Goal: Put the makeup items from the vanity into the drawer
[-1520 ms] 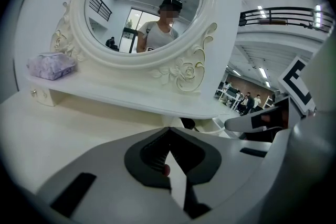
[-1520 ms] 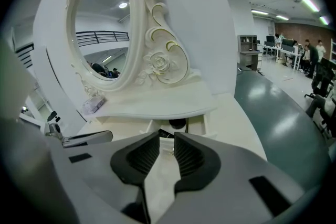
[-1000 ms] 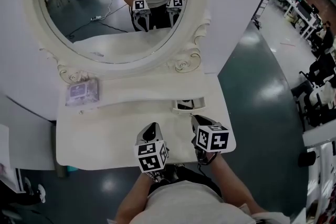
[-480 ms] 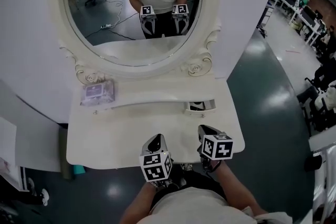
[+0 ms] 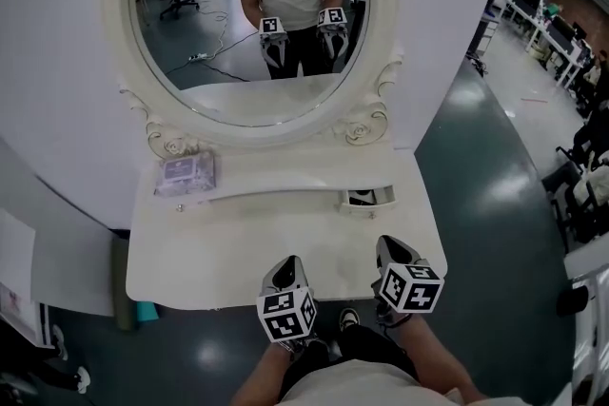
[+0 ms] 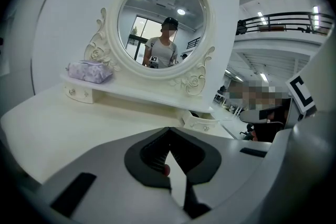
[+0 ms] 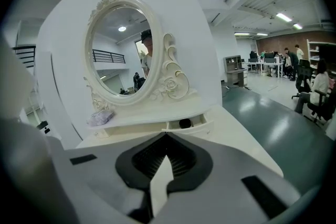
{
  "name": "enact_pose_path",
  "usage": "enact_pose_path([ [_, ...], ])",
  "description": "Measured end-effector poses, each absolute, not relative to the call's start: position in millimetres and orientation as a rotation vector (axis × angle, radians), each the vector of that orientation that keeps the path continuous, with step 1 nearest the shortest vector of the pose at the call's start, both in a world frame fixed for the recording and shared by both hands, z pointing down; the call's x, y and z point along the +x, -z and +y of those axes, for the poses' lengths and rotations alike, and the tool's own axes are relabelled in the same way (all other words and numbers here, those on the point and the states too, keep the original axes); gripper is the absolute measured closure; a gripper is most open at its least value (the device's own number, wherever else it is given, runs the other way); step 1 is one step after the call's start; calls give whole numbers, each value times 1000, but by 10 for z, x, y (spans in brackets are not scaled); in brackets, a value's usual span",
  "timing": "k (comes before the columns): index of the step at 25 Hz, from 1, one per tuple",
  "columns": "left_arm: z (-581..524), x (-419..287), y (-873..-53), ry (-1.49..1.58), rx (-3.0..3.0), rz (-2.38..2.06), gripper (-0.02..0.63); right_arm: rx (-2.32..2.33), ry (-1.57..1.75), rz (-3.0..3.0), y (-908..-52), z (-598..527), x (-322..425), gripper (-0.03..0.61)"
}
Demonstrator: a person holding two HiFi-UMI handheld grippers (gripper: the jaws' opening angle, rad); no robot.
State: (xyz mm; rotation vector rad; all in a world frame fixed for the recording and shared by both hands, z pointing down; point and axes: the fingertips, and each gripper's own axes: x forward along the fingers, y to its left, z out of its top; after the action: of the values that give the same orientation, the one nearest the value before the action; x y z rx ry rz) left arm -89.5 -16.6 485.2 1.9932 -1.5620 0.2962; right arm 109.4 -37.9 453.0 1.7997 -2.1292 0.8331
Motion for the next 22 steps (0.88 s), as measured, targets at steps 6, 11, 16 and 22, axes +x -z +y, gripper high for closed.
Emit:
enact_pose_path([
  [6, -79, -688, -4749, -297, 2012, -1584, 609, 1831, -823, -2168, -4459, -291, 1270, 560],
  [11, 66, -349, -4754, -345, 2011, -1588, 609, 1799, -834, -2209, -4474, -98, 1491, 560],
  [16, 199, -32, -4730, -351, 1983, -1575, 609, 1784, -849, -2189, -4593, 90, 1763, 560],
  [22, 213, 217, -4613, -372, 2064, -1544, 609, 1766, -837, -2221, -4574, 126, 1779, 560],
])
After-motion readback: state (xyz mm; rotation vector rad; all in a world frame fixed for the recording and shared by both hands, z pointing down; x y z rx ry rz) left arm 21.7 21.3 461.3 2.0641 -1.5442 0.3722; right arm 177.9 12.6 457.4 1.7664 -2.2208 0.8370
